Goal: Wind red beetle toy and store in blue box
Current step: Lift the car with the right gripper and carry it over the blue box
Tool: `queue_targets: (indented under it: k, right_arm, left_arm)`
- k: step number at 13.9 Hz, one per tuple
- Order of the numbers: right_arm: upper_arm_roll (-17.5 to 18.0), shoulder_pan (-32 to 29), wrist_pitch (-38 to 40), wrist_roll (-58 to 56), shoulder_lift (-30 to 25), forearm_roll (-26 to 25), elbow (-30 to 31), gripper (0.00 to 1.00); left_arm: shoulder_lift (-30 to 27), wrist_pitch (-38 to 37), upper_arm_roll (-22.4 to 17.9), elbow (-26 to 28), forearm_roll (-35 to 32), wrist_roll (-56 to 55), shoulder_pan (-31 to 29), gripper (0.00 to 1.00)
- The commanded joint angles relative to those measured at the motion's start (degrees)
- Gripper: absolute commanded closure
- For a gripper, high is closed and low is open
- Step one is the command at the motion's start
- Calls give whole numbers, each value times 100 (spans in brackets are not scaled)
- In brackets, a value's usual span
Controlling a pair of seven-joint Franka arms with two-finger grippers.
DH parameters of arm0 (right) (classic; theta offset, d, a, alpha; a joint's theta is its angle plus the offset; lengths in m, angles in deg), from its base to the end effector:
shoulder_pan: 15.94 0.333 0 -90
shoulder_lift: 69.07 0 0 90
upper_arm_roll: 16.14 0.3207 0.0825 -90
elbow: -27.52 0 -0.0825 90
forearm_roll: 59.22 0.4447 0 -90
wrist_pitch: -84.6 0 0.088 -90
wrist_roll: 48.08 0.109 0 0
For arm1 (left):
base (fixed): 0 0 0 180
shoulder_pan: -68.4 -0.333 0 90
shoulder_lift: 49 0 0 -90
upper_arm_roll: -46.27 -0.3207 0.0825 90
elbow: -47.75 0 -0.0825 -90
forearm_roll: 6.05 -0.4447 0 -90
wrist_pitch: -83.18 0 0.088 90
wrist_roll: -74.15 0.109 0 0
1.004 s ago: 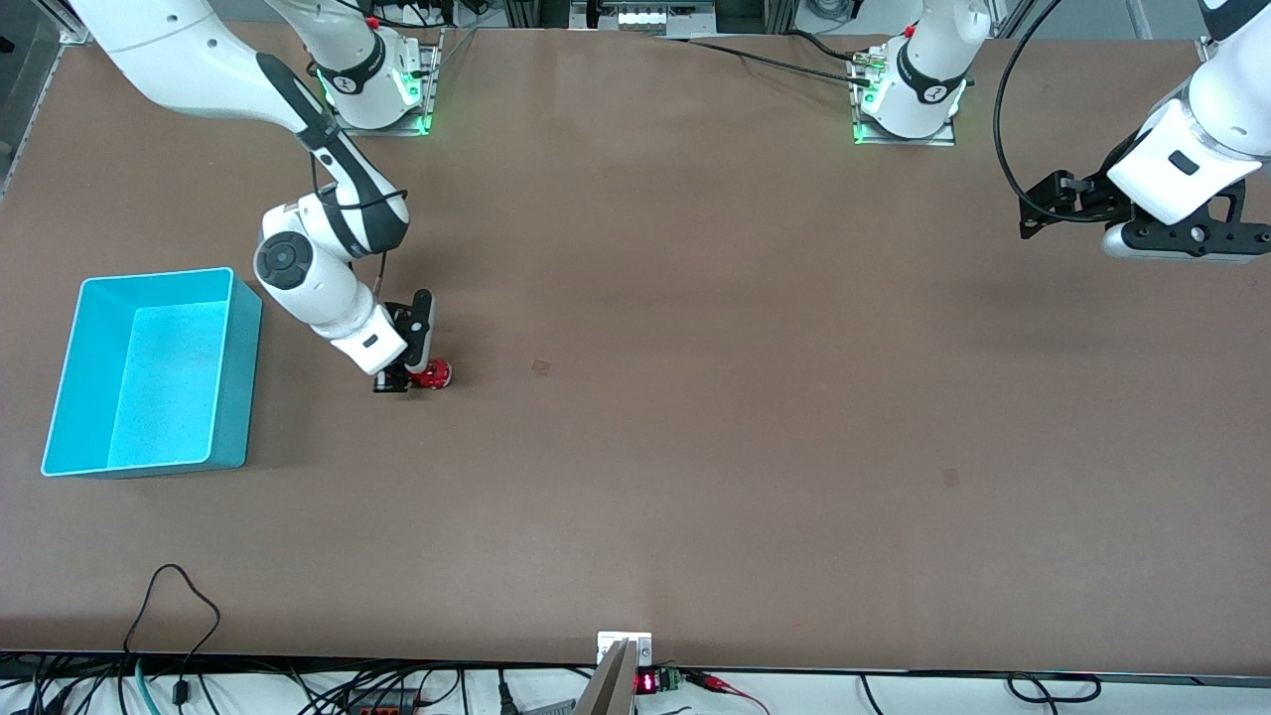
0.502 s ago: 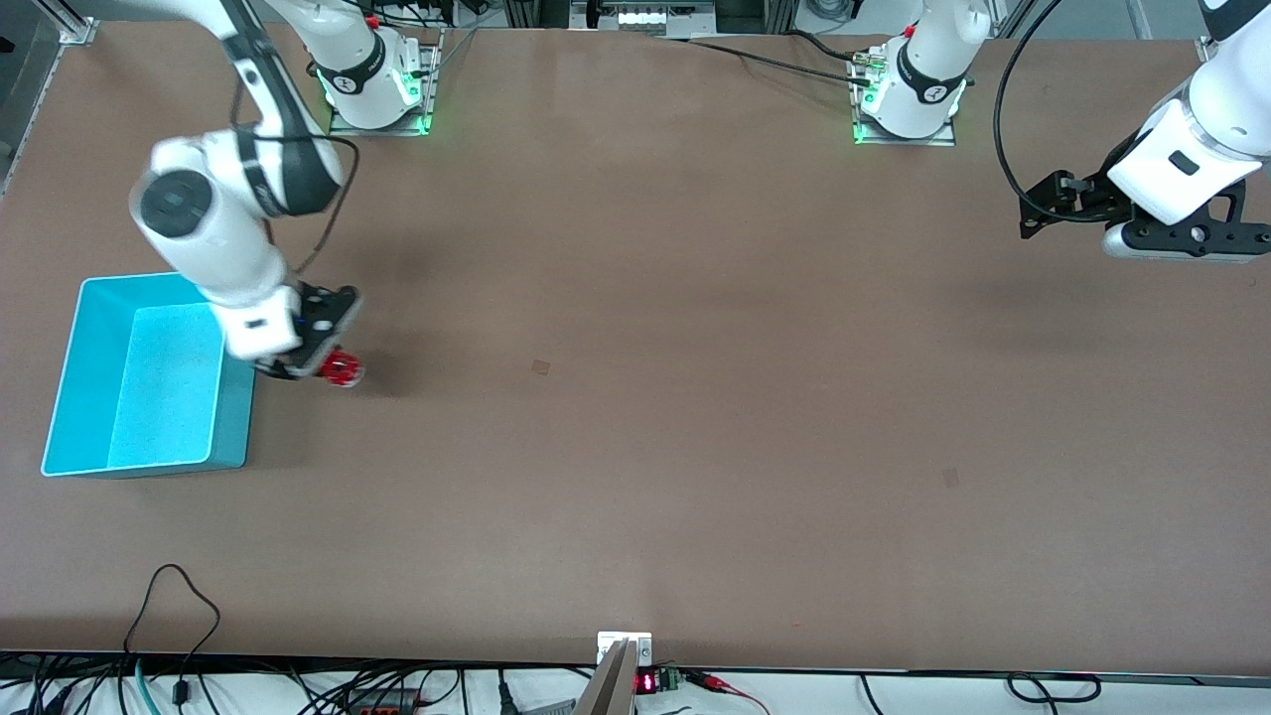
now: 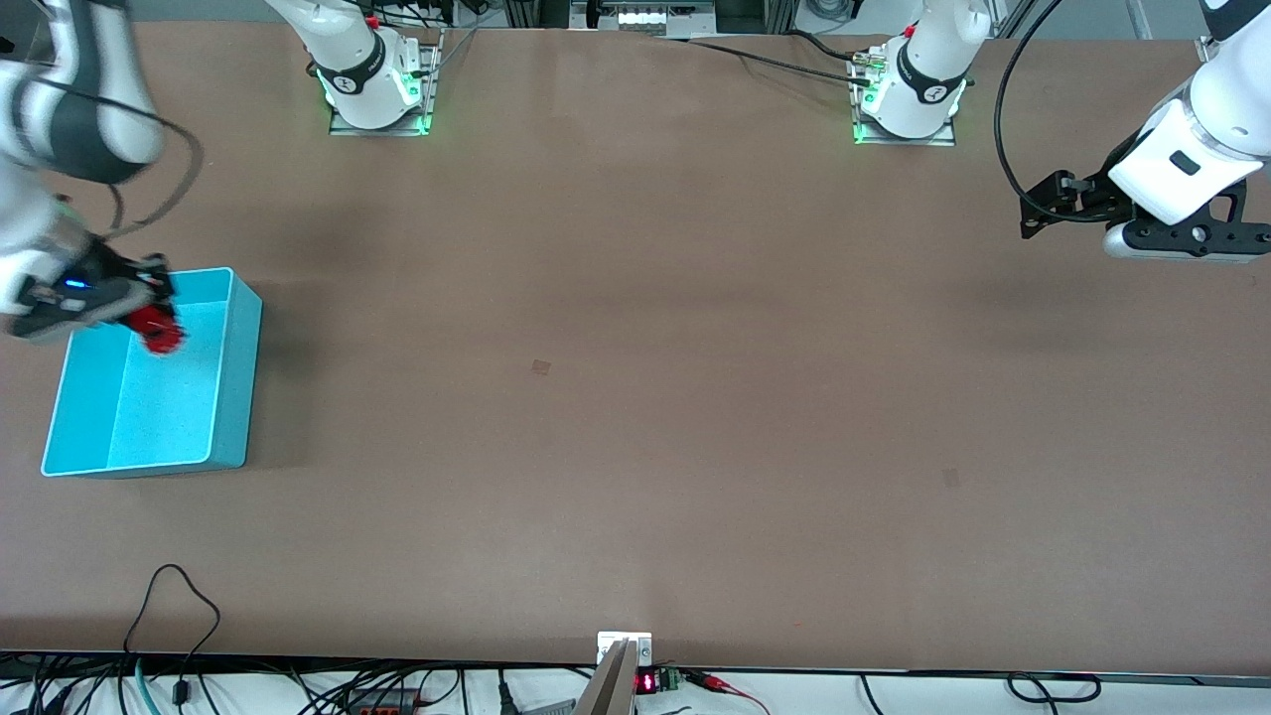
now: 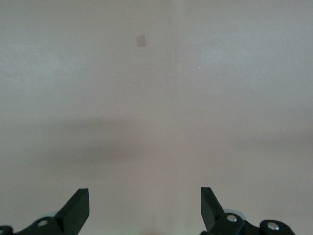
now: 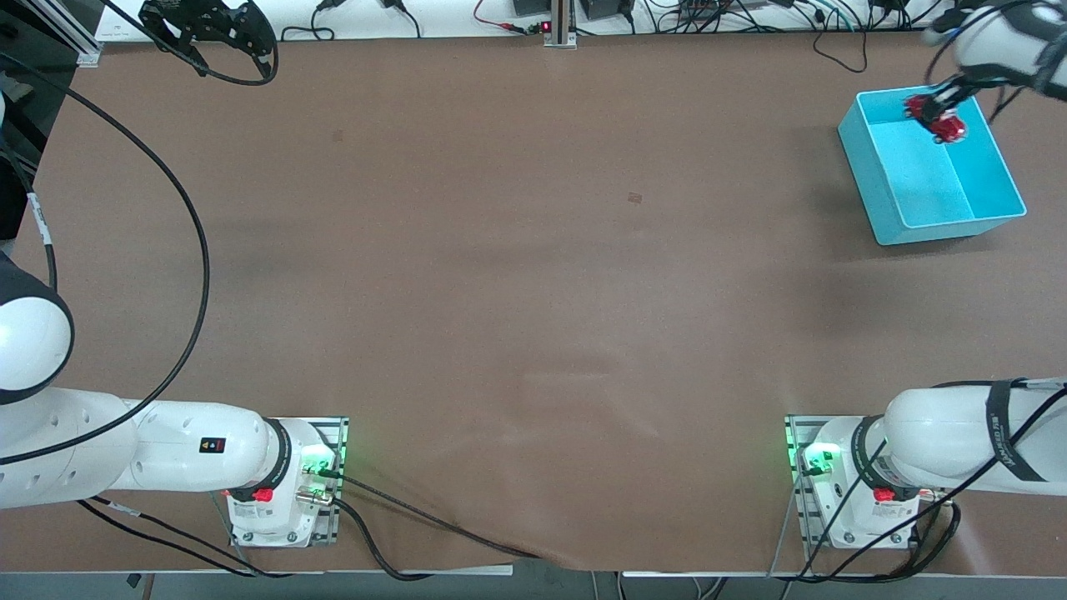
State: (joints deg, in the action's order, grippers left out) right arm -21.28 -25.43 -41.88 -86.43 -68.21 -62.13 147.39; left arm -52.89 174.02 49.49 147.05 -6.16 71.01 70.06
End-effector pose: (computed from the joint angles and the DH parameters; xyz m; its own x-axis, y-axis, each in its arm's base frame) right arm 0.5900 -0.1558 0.3965 0.9016 0.4296 0.0502 0.4237 -0.9006 0.0970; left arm 0.5879 -0.0509 0.5830 0.9964 -0.0297 -0.0793 -0.0306 -0.9995 -0.0101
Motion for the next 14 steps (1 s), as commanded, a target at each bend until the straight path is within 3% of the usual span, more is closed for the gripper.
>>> queue_targets:
  k: [1,5,14]
  right_arm:
    - [-600,53,97,144,63,369,-104,100]
    - [-1032,26,-193,538,607,378,-87,100]
    - [-1033,-264,-1045,899,1750,440,-52,100]
  left_arm:
    - [11,-101,29,-86,-120,-12,-17,0]
    - [11,-101,29,-86,-120,-12,-17,0]
    - [-7,-118,29,-86,-120,-12,-17,0]
